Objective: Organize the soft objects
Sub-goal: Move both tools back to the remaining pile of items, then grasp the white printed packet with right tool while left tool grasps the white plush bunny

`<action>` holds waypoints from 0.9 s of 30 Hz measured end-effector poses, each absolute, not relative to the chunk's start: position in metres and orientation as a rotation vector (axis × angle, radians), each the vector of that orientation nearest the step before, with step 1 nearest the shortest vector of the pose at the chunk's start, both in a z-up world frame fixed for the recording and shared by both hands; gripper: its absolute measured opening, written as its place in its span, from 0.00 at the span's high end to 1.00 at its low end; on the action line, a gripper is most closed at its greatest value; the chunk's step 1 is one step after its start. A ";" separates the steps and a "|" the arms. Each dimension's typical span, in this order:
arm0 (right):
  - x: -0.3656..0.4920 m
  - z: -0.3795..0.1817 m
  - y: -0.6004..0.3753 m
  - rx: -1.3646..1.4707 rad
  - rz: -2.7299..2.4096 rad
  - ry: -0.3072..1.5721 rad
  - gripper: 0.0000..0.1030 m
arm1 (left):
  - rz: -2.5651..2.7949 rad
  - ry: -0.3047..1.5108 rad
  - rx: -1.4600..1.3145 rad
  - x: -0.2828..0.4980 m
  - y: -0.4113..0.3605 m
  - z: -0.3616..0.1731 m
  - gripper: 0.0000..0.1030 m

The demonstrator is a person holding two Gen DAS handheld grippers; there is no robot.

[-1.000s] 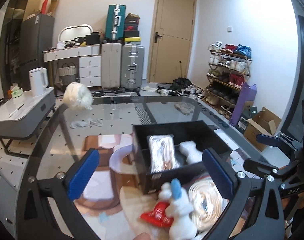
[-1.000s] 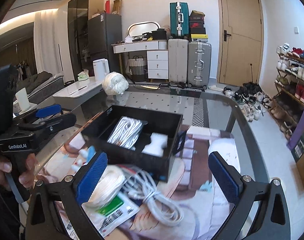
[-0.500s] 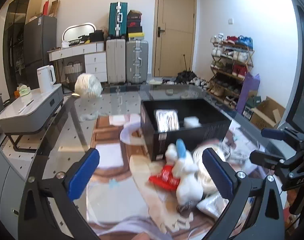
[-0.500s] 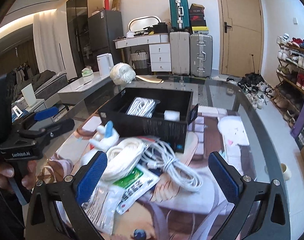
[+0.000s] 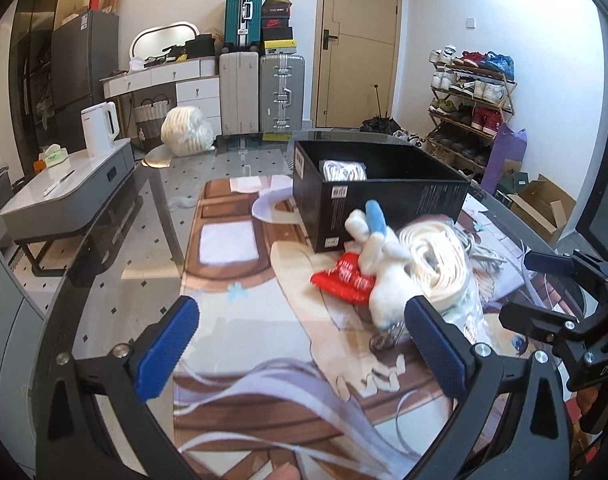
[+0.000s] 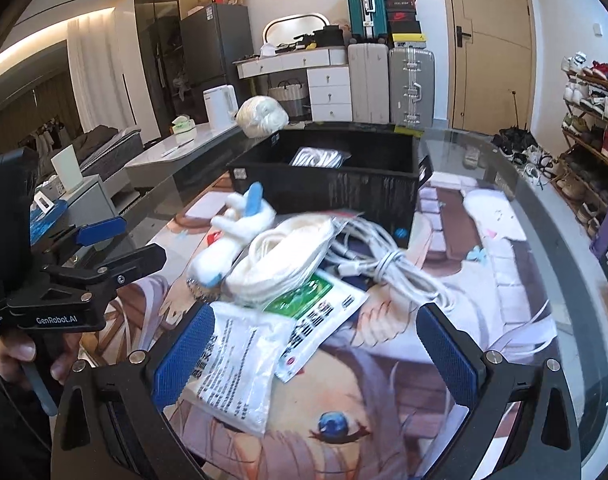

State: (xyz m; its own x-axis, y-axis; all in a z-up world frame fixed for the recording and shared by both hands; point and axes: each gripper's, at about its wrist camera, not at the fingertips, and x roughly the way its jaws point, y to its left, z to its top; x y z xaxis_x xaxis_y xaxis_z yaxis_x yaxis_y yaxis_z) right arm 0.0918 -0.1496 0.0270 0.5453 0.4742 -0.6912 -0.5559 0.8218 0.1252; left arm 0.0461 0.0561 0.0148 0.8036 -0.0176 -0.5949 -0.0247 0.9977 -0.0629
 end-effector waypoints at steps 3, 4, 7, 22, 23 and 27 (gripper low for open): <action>0.089 0.019 -0.144 -0.123 0.623 0.806 0.01 | 0.009 0.647 -0.075 0.041 0.058 0.009 0.00; 0.088 0.016 -0.142 -0.123 0.623 0.813 0.01 | 0.008 0.651 -0.075 0.040 0.059 0.008 0.00; 0.087 0.009 -0.139 -0.123 0.632 0.830 0.01 | 0.012 0.661 -0.072 0.037 0.058 0.003 0.00; 0.082 -0.010 -0.116 -0.190 0.642 0.858 0.02 | 0.007 0.738 -0.108 0.043 0.067 -0.017 0.00; 0.082 -0.011 -0.115 -0.198 0.638 0.855 0.04 | 0.005 0.740 -0.110 0.044 0.067 -0.017 0.00; 0.078 -0.010 -0.115 -0.232 0.620 0.842 0.21 | -0.007 0.747 -0.113 0.046 0.066 -0.018 0.02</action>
State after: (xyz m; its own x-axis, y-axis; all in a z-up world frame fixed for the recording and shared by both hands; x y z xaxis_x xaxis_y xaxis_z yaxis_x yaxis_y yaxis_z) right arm 0.0785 -0.1154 -0.0102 0.5038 0.4195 -0.7551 -0.5967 0.8011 0.0470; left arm 0.0463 0.0663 -0.0179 0.7338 -0.0464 -0.6778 -0.0339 0.9939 -0.1047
